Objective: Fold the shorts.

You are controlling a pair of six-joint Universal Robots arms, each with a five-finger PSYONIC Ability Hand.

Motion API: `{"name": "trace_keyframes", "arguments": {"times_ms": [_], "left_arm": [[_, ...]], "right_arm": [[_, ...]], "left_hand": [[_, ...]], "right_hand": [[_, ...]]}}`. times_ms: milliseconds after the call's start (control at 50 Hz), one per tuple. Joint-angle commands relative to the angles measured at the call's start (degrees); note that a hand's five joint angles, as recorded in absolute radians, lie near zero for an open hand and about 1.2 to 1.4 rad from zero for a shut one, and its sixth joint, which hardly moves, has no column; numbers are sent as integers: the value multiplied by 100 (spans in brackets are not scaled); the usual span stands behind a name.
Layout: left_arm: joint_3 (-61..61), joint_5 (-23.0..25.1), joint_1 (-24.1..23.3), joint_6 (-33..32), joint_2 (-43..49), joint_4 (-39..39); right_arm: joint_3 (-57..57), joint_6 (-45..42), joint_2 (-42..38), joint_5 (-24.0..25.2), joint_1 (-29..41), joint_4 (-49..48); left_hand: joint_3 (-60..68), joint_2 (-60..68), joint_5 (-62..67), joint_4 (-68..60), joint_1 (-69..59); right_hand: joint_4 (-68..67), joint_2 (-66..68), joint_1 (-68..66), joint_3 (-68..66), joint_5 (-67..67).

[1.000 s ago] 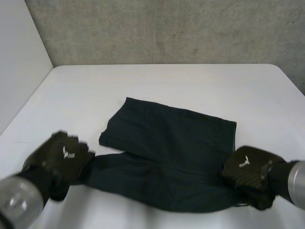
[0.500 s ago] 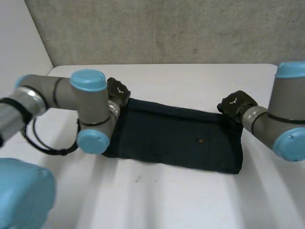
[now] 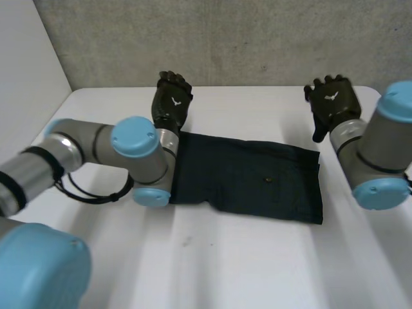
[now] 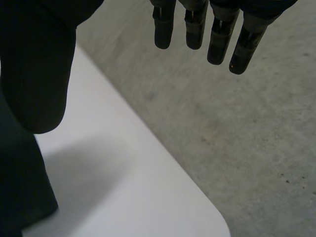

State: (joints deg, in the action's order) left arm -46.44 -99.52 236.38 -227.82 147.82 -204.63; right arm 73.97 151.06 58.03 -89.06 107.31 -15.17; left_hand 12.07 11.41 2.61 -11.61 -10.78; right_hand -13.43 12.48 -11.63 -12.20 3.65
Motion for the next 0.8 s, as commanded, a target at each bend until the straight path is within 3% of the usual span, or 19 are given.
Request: {"name": "trace_keyframes", "arguments": {"times_ms": [20,60,80,220,300,460,520,540,580,720,800], "left_arm": [[-2085,537,268,2239,-1983,230],[-2490,783,373,2706,-2379,353],[-2962,1150,521,3239,-2816,511],[-4249,2041,918,4316,-3830,872],[-4794,2059,1059,4405,-4085,917],[-5384,2042,1243,4413,-4200,925],[-5472,2042,1305,4422,-4200,925],[-5489,2042,1314,4422,-4200,917],[-5507,2042,1305,4422,-4200,917],[-5507,2050,1244,4387,-4305,960],[-5490,2050,1217,4361,-4393,1118]], "right_arm": [[1005,1100,1060,538,-104,795],[1321,1153,1210,758,-210,1191],[1427,1171,1245,802,-236,1314],[2420,1364,1333,934,-298,1483],[2737,1373,1307,925,-289,991],[2781,1277,772,881,-289,419],[2720,1241,569,881,-289,235],[2720,1198,534,881,-289,95],[2737,1162,551,872,-315,-38],[2807,513,814,916,-702,110],[2781,-365,1026,908,-1000,593]], "left_hand": [[-207,-141,-261,161,78],[-207,-141,-261,161,78],[-207,-141,-261,161,78],[-152,-86,-206,106,23],[-152,-86,-206,106,23],[-152,-86,-206,106,23],[-135,-69,-189,89,6],[-135,-69,-189,89,6],[-135,-69,-189,89,6],[-118,-52,-172,73,-11],[-118,-52,-172,73,-11]], "right_hand": [[343,-248,163,220,-365],[343,-248,163,220,-365],[343,-248,163,220,-365],[343,-248,163,220,-365],[343,-248,163,220,-365],[-1128,1222,-1308,-1251,1106],[-3106,3201,-3286,-3229,3084],[-5012,5107,-5192,-5135,4990],[-6651,6746,-6831,-6774,6629],[-6657,6752,-6837,-6780,6635],[-6657,6752,-6837,-6780,6635]]}}
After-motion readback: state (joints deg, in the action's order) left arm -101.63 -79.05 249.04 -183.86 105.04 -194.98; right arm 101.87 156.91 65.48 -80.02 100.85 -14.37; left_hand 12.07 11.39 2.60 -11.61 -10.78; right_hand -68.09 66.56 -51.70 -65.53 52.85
